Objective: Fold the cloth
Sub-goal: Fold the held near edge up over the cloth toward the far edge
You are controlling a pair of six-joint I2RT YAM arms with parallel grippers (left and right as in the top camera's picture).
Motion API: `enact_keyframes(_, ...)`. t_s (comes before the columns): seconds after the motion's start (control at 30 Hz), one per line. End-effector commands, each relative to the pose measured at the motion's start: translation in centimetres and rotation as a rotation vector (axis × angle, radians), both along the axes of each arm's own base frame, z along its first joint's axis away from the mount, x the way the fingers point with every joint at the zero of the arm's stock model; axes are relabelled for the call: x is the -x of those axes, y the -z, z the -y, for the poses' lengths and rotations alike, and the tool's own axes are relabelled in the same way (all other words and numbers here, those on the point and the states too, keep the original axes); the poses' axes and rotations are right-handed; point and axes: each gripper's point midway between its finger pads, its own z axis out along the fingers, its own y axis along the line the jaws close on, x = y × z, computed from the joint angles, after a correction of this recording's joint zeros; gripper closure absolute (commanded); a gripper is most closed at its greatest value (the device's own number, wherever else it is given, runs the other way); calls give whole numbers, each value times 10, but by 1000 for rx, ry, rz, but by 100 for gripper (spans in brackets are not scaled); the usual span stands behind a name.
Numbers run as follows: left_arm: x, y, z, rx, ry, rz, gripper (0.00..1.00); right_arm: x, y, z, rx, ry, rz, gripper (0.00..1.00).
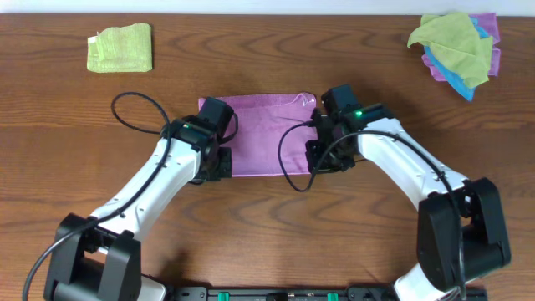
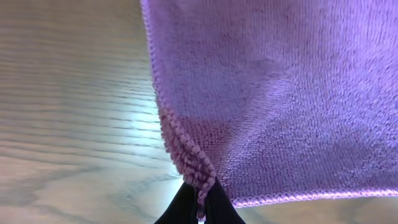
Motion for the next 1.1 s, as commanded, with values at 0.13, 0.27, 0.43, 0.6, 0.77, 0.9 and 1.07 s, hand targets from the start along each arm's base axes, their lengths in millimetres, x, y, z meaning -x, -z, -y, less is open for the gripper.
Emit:
enact_keyframes(0.13, -19, -6, -15, -87, -36, 99, 94, -16, -6, 0, 20, 25, 85, 98)
enact_keyframes(0.27, -21, -8, -15, -83, -51, 108, 94, -20, -10, 3, 44, 30, 104, 98)
enact_keyframes(0.43, -38, -13, -11, -71, -59, 181, 94, -35, -15, 6, 66, 42, 175, 98)
enact_keyframes(0.6, -67, -23, -10, -75, -62, 308, 94, -56, -25, 0, 41, 69, 257, 99)
enact_keyframes(0.77, -95, -38, -3, -54, -26, 434, 94, -86, -43, -1, 44, 98, 383, 98)
enact_keyframes(0.9, -112, -44, -13, -42, -64, 490, 94, -104, -56, -6, 21, 111, 456, 98)
enact_keyframes(1.07, -124, -45, -34, -34, -124, 510, 94, -121, -60, -8, -4, 128, 513, 99)
